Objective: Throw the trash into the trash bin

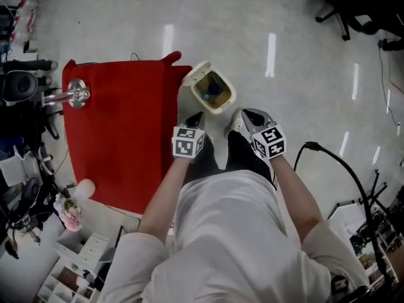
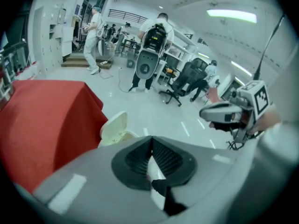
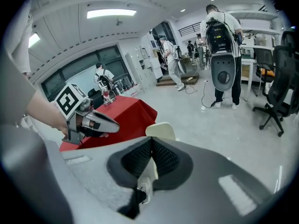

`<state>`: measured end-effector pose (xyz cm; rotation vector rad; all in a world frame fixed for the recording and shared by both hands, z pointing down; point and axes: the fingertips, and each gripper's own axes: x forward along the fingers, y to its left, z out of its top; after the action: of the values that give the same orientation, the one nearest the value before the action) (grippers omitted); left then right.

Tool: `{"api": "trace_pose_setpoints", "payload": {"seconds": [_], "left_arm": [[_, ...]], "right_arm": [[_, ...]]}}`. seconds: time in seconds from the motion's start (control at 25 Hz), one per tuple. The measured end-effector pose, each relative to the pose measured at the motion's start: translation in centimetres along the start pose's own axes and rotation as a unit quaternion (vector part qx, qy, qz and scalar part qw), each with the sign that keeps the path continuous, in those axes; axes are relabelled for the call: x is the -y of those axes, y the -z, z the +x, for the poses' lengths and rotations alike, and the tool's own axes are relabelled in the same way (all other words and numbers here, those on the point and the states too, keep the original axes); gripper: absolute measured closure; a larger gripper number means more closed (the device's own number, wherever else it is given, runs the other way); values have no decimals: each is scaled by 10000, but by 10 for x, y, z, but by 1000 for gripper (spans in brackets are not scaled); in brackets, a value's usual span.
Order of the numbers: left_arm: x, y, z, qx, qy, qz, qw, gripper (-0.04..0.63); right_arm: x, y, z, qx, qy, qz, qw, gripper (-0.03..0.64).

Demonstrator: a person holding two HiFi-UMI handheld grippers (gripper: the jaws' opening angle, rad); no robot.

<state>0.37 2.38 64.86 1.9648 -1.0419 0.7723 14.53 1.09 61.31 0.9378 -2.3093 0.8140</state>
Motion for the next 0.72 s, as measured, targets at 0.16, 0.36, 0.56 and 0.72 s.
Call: {"api": "trace_pose_setpoints", "payload": {"seconds": [0.16, 0.36, 0.56, 0.72], "left_arm": [[15, -18, -37, 213, 112, 266, 9994, 588], [29, -25, -77, 412, 200, 413, 9981, 588], [28, -23, -98, 543, 213, 270, 9979, 588], [33, -20, -104, 593, 279, 280, 9975, 588]], "right_arm": [[-18, -17, -20, 88, -72, -86, 9999, 618], [-36, -30, -42, 193, -137, -59, 9997, 618], [-49, -32, -50, 230, -166, 37, 9996, 618], [-53, -30, -54, 222, -172, -45, 9996, 618]]}}
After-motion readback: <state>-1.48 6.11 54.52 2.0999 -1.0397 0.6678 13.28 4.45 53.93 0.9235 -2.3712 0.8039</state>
